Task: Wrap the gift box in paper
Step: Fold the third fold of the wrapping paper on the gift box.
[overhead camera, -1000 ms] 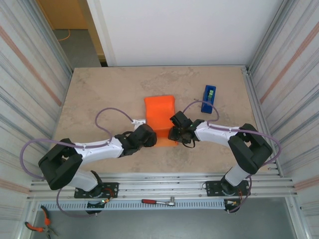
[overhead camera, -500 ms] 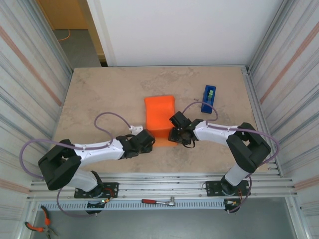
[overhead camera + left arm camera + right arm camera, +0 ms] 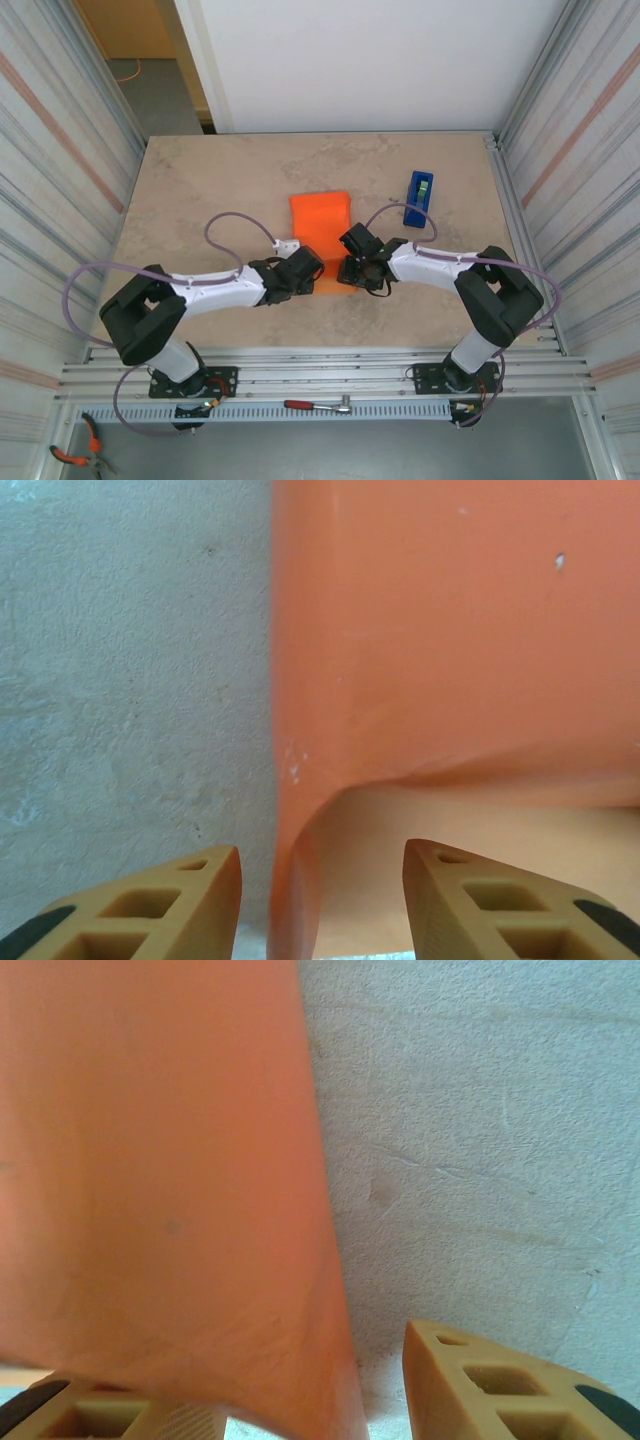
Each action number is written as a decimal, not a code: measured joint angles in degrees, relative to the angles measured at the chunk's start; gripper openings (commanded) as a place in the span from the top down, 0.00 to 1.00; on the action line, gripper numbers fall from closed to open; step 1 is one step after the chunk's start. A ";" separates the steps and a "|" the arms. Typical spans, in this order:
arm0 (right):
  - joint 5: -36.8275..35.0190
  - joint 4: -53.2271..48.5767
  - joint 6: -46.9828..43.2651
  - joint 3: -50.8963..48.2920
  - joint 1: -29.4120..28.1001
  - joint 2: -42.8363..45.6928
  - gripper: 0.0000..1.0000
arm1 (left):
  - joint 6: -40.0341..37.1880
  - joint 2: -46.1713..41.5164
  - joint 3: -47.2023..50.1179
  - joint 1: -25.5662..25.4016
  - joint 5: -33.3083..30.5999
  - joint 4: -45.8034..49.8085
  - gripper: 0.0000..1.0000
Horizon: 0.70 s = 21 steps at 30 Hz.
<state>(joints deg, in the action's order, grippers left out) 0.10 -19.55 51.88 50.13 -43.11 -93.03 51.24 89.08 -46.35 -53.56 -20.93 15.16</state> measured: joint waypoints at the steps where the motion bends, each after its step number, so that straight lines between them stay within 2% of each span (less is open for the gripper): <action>1: 0.00 -0.02 -0.02 0.00 0.00 0.00 0.53 | 0.00 0.31 -0.02 0.00 -0.13 0.00 0.56; 2: 0.00 -0.02 -0.02 0.00 0.00 0.00 0.53 | 0.02 0.50 -0.02 0.00 -0.17 0.02 0.58; 9: 0.02 -0.02 -0.02 0.00 0.00 0.00 0.53 | 0.07 0.74 -0.02 0.76 -0.20 -0.46 0.86; 11: 0.02 -0.02 -0.02 0.00 0.00 0.00 0.54 | -0.04 1.18 -0.02 1.03 -0.17 -0.66 0.91; 13: 0.02 -0.02 -0.02 0.00 0.00 0.00 0.54 | -0.02 1.81 -0.02 1.03 -0.17 -0.87 0.90; 14: 0.02 -0.02 -0.02 0.00 0.00 0.00 0.54 | 0.00 2.12 -0.02 1.03 -0.17 -0.98 0.87; 16: 0.02 -0.02 -0.02 0.00 0.00 0.00 0.54 | -0.17 2.45 -0.02 1.03 -0.22 -1.07 0.74; 17: 0.02 -0.04 -0.02 0.00 0.00 0.00 0.54 | 0.02 2.58 -0.02 1.03 -0.22 -1.05 0.74; 19: 0.04 -0.04 -0.02 0.00 0.00 0.00 0.54 | 0.55 2.84 -0.02 1.03 -0.20 -0.98 0.81; 21: 0.13 -0.07 -0.02 0.00 0.00 0.00 0.54 | 0.90 3.04 -0.02 1.03 -0.20 -0.66 0.92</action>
<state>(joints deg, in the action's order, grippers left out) 0.23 -19.62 51.86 50.13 -43.11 -93.03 52.14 92.12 -46.37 -52.53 -21.12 14.50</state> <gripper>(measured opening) 0.462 0.158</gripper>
